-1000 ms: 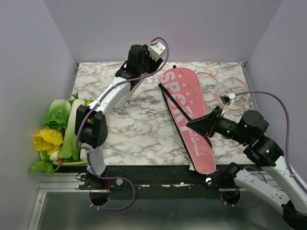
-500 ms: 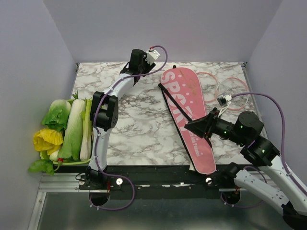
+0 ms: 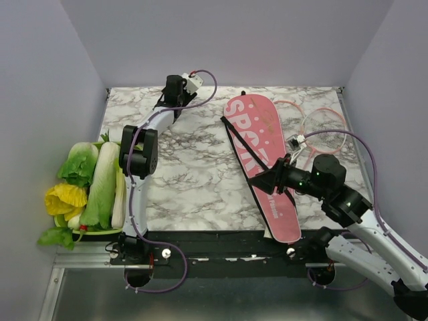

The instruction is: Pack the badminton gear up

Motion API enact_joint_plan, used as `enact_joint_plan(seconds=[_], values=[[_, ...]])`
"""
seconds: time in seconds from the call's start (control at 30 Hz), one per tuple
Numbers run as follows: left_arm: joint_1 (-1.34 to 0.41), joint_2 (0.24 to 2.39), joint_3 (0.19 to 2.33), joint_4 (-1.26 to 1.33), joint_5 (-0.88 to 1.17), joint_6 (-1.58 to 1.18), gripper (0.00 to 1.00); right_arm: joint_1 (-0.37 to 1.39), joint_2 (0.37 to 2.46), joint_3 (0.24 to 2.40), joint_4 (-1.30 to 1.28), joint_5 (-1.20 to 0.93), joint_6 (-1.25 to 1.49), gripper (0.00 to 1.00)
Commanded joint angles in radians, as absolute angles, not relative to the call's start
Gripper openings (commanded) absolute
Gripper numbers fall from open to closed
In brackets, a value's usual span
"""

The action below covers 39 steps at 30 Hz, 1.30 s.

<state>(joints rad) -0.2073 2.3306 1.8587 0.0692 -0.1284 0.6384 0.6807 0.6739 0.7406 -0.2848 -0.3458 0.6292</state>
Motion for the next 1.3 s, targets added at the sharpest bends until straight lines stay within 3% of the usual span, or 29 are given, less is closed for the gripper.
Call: enact_joint_plan(seconds=[0.0,0.03,0.07,0.37,0.63,1.03,1.27], values=[[-0.19,2.264,1.83,0.094,-0.12,0.6,0.73,0.687,0.69,0.736,-0.222,-0.37,0.63,0.62],[-0.192,2.249,1.83,0.094,-0.112,0.592,0.9,0.686,0.696,0.738,-0.222,-0.368,0.623,0.63],[-0.193,2.24,1.832,0.094,-0.103,0.594,0.99,0.687,0.704,0.741,-0.224,-0.345,0.617,0.64],[-0.239,2.106,1.81,0.08,-0.115,0.568,0.99,0.686,0.828,0.89,-0.359,-0.145,0.534,0.73],[-0.333,1.889,1.708,-0.056,-0.057,0.335,0.99,0.686,1.008,1.048,-0.544,0.067,0.376,0.75],[-0.623,1.39,1.289,-0.296,0.041,0.005,0.99,0.696,1.361,1.065,-0.69,0.256,0.207,0.74],[-0.634,1.139,1.031,-0.364,0.141,-0.202,0.99,0.805,1.534,1.136,-0.753,0.331,0.242,0.74]])
